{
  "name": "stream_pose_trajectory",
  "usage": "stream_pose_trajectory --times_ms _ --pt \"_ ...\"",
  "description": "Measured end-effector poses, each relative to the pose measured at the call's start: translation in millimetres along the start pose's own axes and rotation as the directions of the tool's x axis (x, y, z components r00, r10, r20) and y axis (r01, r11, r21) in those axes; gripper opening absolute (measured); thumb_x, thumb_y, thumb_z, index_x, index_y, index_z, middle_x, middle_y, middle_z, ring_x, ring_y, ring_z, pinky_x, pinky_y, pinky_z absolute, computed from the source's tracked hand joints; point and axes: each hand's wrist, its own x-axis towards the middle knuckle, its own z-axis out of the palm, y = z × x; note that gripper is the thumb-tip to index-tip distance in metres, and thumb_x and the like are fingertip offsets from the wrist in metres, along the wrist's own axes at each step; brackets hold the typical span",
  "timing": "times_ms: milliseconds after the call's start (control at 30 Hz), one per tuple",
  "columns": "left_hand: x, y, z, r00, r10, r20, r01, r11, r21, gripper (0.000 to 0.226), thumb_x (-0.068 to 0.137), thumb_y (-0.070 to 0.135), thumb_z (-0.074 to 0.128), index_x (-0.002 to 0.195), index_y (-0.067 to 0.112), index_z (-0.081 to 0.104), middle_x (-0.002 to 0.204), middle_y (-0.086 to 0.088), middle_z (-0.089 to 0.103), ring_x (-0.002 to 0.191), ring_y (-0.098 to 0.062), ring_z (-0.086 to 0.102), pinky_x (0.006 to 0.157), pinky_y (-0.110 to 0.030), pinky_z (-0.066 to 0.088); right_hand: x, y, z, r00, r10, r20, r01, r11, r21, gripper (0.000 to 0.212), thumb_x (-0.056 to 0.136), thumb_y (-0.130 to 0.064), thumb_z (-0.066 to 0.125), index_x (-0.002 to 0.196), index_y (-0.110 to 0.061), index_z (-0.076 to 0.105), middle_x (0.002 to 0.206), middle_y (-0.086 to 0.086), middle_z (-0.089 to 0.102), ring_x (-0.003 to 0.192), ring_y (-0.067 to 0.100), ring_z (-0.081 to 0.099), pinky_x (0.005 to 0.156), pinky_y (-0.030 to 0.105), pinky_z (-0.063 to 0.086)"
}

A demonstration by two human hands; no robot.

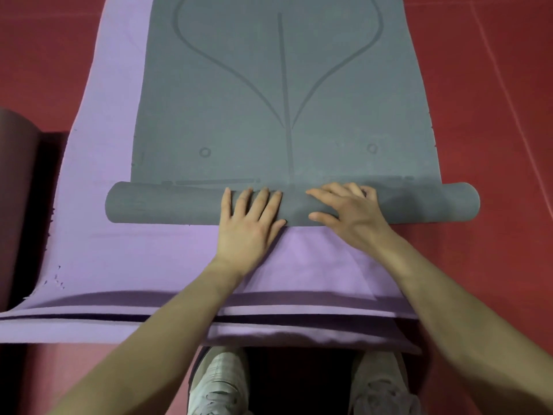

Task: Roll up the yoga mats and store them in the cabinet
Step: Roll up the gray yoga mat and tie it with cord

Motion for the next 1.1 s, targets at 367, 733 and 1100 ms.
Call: stream_pose_trajectory --times_ms 367,733,1100 --pt "42.8 -15.2 -1.6 0.996 -0.020 0.087 0.033 0.989 -0.143 0.045 0.092 0.040 0.038 0.116 0.014 0.066 0.109 -0.008 0.068 0.096 -0.031 0.062 0.093 -0.057 0.038 -0.9 -13.0 12.9 0.980 0.009 -0.200 -0.034 0.992 -0.120 0.047 0.086 -0.050 0.041 0.122 -0.028 0.062 0.119 0.001 0.062 0.111 0.027 0.055 0.100 0.056 0.032" --pt "56.4 -15.3 1.9 0.984 -0.077 0.159 0.097 0.988 -0.121 0.050 0.094 0.037 0.034 0.128 0.011 0.060 0.127 -0.009 0.061 0.121 -0.035 0.053 0.107 -0.058 0.026 22.2 -11.8 5.4 0.954 -0.001 -0.299 -0.041 0.990 -0.134 0.044 0.087 -0.041 0.040 0.120 -0.024 0.064 0.119 0.004 0.062 0.106 0.028 0.057 0.096 0.064 0.035" --pt "81.0 -46.2 6.2 0.978 0.164 0.127 -0.152 0.984 -0.097 0.060 0.087 0.052 0.039 0.129 0.015 0.058 0.122 -0.013 0.062 0.106 -0.038 0.059 0.092 -0.062 0.039 46.8 8.1 3.6 0.980 -0.043 -0.195 0.004 0.980 -0.197 0.075 0.069 -0.054 0.073 0.136 -0.026 0.050 0.132 0.003 0.055 0.124 0.027 0.049 0.102 0.065 0.023"
